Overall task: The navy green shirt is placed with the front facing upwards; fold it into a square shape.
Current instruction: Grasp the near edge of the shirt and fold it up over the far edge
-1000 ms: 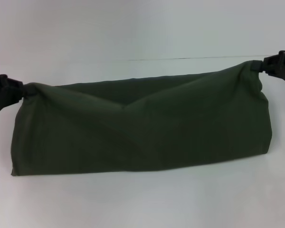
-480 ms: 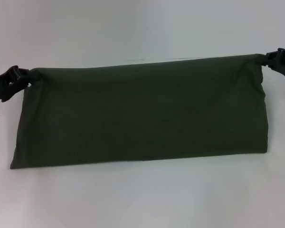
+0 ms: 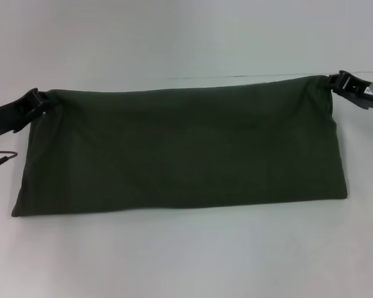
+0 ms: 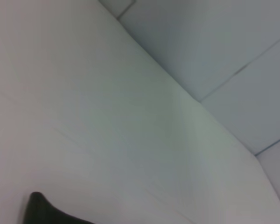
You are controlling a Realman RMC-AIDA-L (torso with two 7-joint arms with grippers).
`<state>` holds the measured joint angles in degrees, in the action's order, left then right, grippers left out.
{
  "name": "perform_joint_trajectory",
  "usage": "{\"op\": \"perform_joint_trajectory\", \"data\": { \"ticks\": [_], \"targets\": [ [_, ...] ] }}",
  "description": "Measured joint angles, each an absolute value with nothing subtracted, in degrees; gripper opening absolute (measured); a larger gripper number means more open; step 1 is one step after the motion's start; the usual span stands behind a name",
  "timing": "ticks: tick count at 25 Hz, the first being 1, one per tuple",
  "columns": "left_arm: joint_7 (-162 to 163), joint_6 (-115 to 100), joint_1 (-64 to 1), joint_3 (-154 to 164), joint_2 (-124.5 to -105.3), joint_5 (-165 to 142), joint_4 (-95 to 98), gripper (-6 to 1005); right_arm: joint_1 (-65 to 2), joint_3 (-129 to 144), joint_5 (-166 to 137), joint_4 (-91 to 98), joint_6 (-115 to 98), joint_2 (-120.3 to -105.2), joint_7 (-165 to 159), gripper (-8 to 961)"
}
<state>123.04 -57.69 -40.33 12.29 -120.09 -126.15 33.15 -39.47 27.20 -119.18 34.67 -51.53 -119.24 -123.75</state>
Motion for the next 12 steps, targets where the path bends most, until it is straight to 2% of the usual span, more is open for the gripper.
{"op": "perform_joint_trajectory", "data": {
  "ticks": [12],
  "targets": [
    [118.5,-50.9,-41.4,12.3,-122.46,-123.2,31.5,31,-40.2,28.1,-113.0,29.7,-47.5,-119.51,-116.3,26]
  ]
}}
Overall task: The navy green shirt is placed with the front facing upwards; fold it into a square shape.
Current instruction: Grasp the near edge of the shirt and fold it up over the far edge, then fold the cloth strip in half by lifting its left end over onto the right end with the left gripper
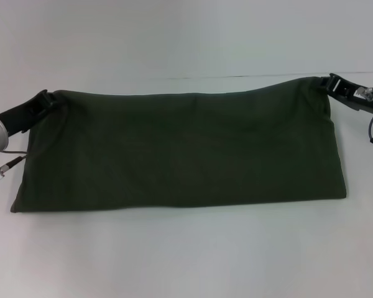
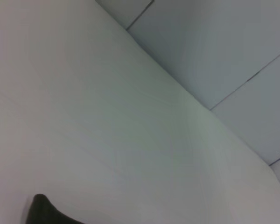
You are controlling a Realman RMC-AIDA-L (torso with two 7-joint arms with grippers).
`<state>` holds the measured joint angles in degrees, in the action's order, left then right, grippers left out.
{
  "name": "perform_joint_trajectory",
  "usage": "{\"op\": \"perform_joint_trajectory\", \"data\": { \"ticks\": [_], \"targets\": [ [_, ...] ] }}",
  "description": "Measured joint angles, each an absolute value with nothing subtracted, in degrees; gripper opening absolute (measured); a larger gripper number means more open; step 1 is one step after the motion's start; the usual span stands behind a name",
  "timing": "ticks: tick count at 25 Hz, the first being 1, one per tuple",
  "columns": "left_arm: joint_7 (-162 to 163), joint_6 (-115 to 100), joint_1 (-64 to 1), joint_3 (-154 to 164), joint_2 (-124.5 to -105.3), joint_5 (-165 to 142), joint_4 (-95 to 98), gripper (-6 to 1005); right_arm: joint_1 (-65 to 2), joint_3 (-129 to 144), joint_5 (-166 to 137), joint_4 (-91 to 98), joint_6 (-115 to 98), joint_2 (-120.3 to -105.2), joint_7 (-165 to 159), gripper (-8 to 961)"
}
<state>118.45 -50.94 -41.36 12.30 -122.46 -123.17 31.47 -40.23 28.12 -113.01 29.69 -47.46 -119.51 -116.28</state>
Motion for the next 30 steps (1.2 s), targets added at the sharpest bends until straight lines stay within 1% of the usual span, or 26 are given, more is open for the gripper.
{"op": "perform_joint_trajectory", "data": {
  "ticks": [6,9,15,20,24,25,26,27,28,30],
  "targets": [
    [113.9,-49.4,-40.7,12.3,-123.16,-117.8,30.2,32,-40.5,28.2,-110.1,27.9,-45.7,-119.53,-113.0,71],
    [108.6,-46.8,-40.4,12.2,-123.88,-112.2,28.8,32,-40.8,28.3,-109.9,27.3,-44.1,-119.53,-112.8,93],
    [99.1,-46.5,-40.3,12.2,-123.91,-105.1,25.5,161,-40.4,28.3,-105.5,26.0,-43.6,-119.53,-109.5,138],
    [97.5,-46.8,-40.2,12.2,-123.9,-102.7,25.0,264,-40.2,28.2,-104.4,25.3,-43.7,-119.53,-108.6,382],
    [96.8,-49.9,-39.6,12.4,-123.76,-101.8,24.9,346,-39.8,27.9,-104.3,25.3,-44.8,-119.33,-108.4,491],
    [96.8,-51.7,-39.3,12.7,-123.6,-101.9,25.0,367,-39.6,27.9,-104.3,25.4,-45.5,-119.12,-108.5,518],
    [96.9,-52.9,-39.0,13.0,-123.44,-102.0,25.1,409,-39.4,28.0,-104.3,25.5,-46.5,-118.87,-108.6,545],
    [97.1,-54.6,-38.6,13.7,-123.13,-102.1,25.2,451,-38.7,28.2,-104.4,25.6,-49.3,-118.18,-108.7,573],
    [97.8,-56.9,-37.9,15.0,-122.6,-102.3,25.4,493,-38.7,28.2,-104.4,25.6,-49.3,-118.18,-108.7,600],
    [100.2,-60.5,-36.8,17.9,-121.68,-103.0,26.1,577,-37.6,28.2,-104.6,25.6,-53.9,-117.13,-109.2,670]
  ]
}}
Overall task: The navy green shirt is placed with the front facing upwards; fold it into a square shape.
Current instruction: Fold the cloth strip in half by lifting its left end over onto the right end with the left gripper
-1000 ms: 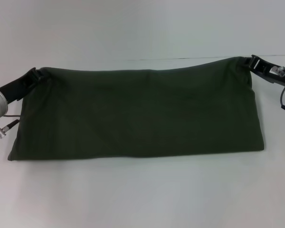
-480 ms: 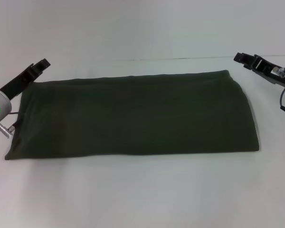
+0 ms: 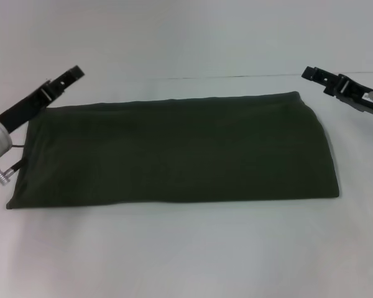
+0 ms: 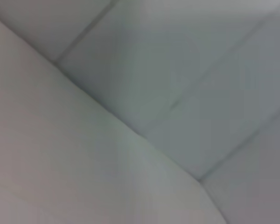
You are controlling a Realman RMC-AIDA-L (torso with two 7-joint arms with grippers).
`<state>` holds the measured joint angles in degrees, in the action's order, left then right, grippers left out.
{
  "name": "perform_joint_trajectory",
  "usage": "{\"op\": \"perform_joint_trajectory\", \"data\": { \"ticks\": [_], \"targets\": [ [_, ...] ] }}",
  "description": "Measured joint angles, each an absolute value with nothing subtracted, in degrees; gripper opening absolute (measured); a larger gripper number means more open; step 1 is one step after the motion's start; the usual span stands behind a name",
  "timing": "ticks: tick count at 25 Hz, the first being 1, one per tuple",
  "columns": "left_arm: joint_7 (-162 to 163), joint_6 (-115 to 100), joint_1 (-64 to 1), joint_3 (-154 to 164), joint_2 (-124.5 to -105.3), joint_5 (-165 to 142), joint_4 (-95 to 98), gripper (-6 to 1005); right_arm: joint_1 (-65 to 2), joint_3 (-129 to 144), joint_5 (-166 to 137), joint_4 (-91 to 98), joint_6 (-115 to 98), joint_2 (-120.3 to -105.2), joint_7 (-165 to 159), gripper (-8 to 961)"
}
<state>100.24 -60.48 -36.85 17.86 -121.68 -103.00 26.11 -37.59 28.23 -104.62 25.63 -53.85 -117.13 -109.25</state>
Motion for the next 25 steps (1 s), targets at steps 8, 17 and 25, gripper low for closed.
{"op": "perform_joint_trajectory", "data": {
  "ticks": [8,17,25],
  "targets": [
    [104.9,-78.5,-29.7,24.1,-120.56,-114.3,40.5,866,-31.8,32.9,-104.9,25.9,-70.9,-111.67,-113.2,912],
    [122.6,-79.6,-27.8,22.4,-118.87,-134.3,49.0,872,-25.7,33.2,-105.2,26.6,-74.9,-110.93,-112.7,924],
    [128.7,-71.7,-28.6,23.2,-118.8,-139.0,48.7,873,-25.2,33.2,-105.6,26.6,-74.8,-111.46,-112.1,922]
  ]
}}
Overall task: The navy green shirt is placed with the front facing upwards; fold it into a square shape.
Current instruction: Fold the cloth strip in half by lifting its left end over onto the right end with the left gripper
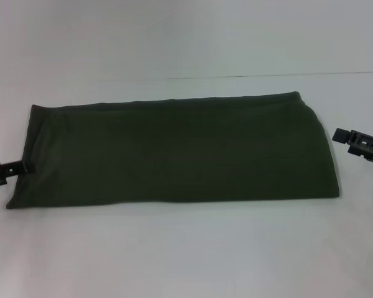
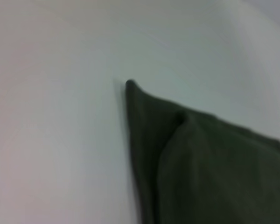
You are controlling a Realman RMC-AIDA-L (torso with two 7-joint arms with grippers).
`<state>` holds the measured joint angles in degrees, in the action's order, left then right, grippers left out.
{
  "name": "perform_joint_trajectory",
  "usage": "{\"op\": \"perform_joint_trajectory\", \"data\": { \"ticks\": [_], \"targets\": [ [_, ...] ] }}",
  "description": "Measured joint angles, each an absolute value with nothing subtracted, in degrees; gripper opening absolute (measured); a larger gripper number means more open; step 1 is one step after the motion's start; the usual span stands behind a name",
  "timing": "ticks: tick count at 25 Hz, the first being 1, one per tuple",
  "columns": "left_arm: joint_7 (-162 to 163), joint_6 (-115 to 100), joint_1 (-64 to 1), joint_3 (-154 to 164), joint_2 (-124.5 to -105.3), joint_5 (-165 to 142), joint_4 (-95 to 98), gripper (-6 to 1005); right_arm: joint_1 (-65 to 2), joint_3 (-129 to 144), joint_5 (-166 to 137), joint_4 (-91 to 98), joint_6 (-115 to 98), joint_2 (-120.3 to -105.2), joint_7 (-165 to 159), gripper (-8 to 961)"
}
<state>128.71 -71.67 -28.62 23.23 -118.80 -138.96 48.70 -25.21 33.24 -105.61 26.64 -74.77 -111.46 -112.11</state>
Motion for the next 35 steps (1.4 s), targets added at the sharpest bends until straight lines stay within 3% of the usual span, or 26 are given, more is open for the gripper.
{"op": "perform_joint_trajectory", "data": {
  "ticks": [30,35],
  "targets": [
    [133.2,-73.6,-31.5,27.3,-118.06,-147.8,46.9,811,-25.8,33.3,-106.3,26.6,-74.8,-111.85,-112.0,918],
    [132.9,-72.3,-31.6,27.2,-118.05,-147.8,47.0,593,-25.7,33.3,-106.3,26.6,-74.8,-111.88,-112.0,917]
  ]
}}
